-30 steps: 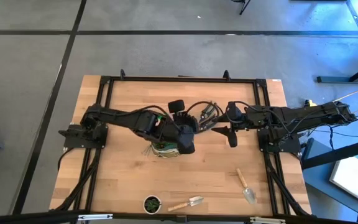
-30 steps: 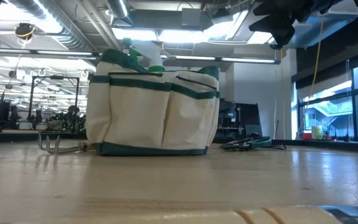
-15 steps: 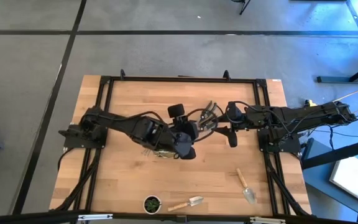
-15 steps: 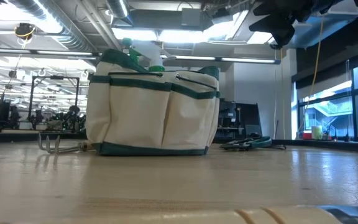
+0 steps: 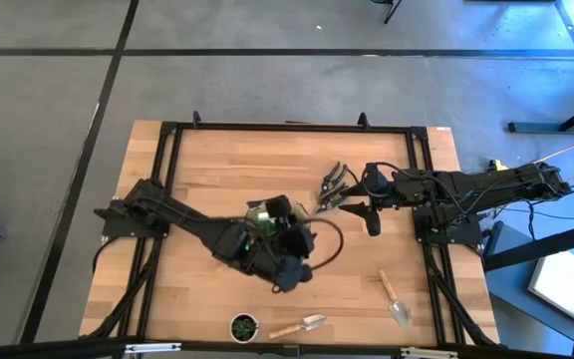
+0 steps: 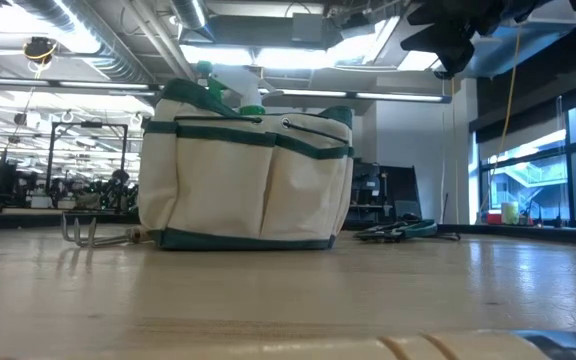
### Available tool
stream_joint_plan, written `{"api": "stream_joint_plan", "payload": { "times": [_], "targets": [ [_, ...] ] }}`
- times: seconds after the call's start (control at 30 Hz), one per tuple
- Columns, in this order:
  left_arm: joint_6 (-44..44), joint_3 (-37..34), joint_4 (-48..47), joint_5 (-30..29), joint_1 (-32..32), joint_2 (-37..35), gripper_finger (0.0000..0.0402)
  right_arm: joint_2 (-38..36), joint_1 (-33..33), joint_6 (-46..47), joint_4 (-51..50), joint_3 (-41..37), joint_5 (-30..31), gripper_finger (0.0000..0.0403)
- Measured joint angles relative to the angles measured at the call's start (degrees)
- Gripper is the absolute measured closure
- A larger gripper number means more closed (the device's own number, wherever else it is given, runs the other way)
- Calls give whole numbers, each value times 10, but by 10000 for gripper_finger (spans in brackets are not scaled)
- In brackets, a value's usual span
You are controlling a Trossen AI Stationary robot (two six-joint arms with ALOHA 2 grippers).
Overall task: Pick & Place Garden tools in Gardening bag
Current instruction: Adjust the green gardening bag
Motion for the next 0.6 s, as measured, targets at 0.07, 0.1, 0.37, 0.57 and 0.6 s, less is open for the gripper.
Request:
{"api": "stream_joint_plan", "payload": {
  "times": [0.07, 0.1, 0.37, 0.57, 0.6],
  "targets": [
    [-1, -21, 27, -12, -11, 0, 249, 0, 0, 0, 0, 0, 0, 208],
    [-2, -31, 38, -16, -16, 0, 249, 0, 0, 0, 0, 0, 0, 208],
    [-48, -78, 74, -20, -49, -3, 263, 0, 0, 0, 0, 0, 0, 208],
    [-99, -114, 89, -44, -81, -7, 295, 0, 0, 0, 0, 0, 0, 208],
    [-109, -121, 89, -54, -86, -7, 302, 0, 0, 0, 0, 0, 0, 208]
  ]
}}
